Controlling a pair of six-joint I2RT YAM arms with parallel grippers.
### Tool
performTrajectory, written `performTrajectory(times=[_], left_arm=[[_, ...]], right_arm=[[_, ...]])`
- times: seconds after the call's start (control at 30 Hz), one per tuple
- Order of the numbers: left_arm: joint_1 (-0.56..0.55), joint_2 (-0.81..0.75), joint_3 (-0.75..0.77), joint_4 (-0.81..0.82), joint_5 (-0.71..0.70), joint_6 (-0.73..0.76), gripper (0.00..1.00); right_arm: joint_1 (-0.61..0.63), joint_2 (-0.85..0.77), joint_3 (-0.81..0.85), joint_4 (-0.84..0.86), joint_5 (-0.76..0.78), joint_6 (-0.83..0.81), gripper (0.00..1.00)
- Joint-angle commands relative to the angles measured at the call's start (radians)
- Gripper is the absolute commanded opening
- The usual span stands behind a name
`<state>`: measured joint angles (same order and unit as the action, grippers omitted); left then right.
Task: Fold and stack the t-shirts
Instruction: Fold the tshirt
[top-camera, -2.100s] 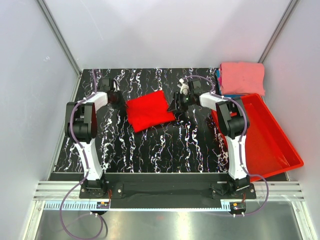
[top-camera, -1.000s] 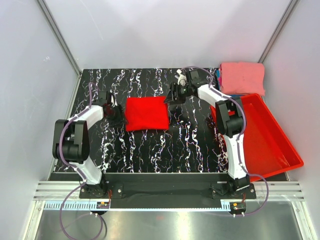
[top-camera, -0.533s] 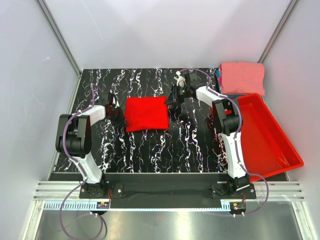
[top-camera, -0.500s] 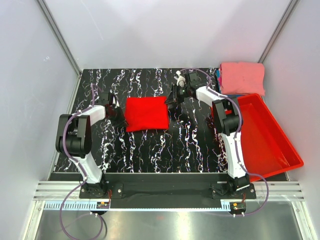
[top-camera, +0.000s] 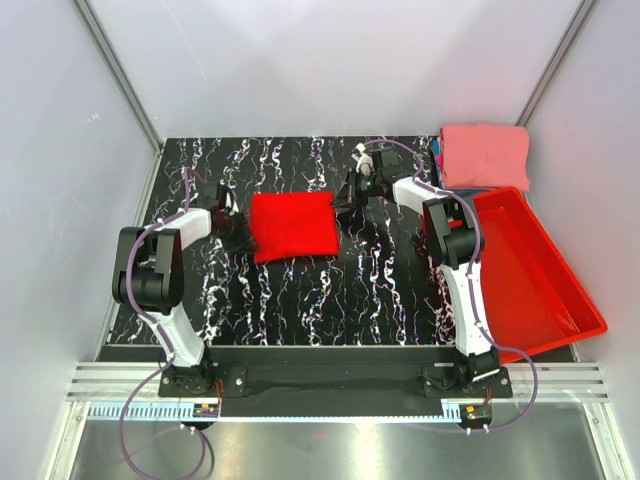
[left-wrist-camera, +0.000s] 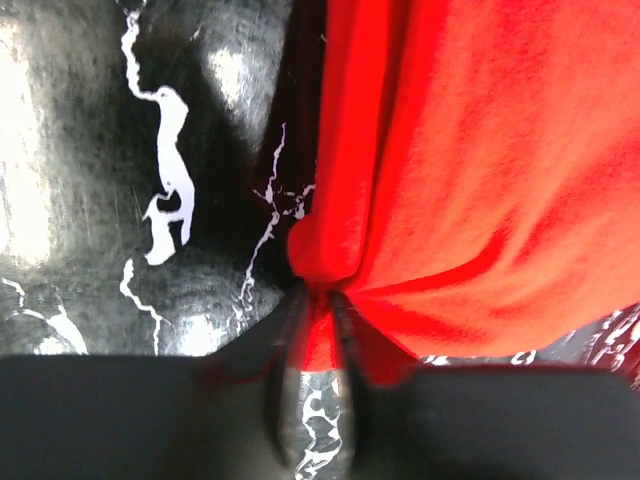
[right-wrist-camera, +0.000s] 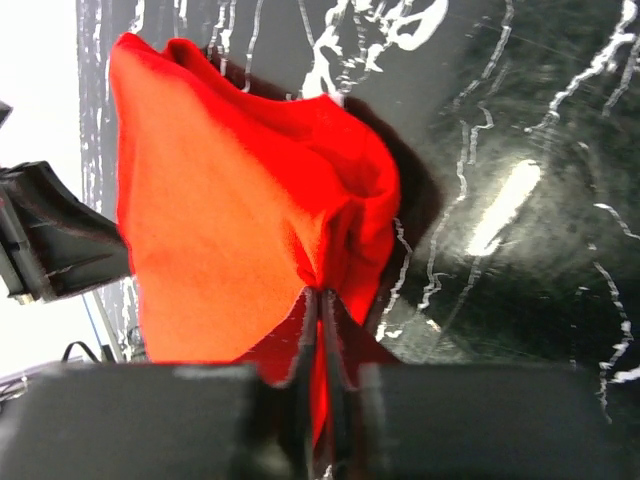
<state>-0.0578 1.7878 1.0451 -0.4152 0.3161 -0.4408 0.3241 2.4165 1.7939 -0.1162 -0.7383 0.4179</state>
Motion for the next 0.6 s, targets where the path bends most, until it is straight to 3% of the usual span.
performTrajectory(times=[0.0,0.13,0.2,0.27,0.43,0.57], left_arm=[[0.003,-0.022,0.059,-0.048,-0.046,-0.010,0.40],[0.003,-0.064,0.157,-0.124,-0.098,-0.015,0.46],[0.003,-0.076,0.211,-0.128,-0.120,-0.021,0.48],[0.003,-0.082,0.234,-0.103,-0.097,-0.024,0.48],[-0.005,-0.056,0.251,0.067,0.027,-0.035,0.49],[-0.005,0.059,0.291,0.168,0.174,-0.052,0.49]], right_arm=[[-0.013,0.001,0.031,0.023,0.021,0.025,0.13],[-0.014,-0.045,0.038,-0.031,0.048,0.012,0.41],[-0.014,-0.059,0.068,-0.095,0.042,-0.002,0.43],[-0.017,-0.080,0.064,-0.099,0.019,-0.005,0.42],[-0.016,-0.117,0.062,-0.106,-0.029,-0.001,0.20],[-0.010,-0.123,0.047,-0.044,-0.140,0.028,0.17]])
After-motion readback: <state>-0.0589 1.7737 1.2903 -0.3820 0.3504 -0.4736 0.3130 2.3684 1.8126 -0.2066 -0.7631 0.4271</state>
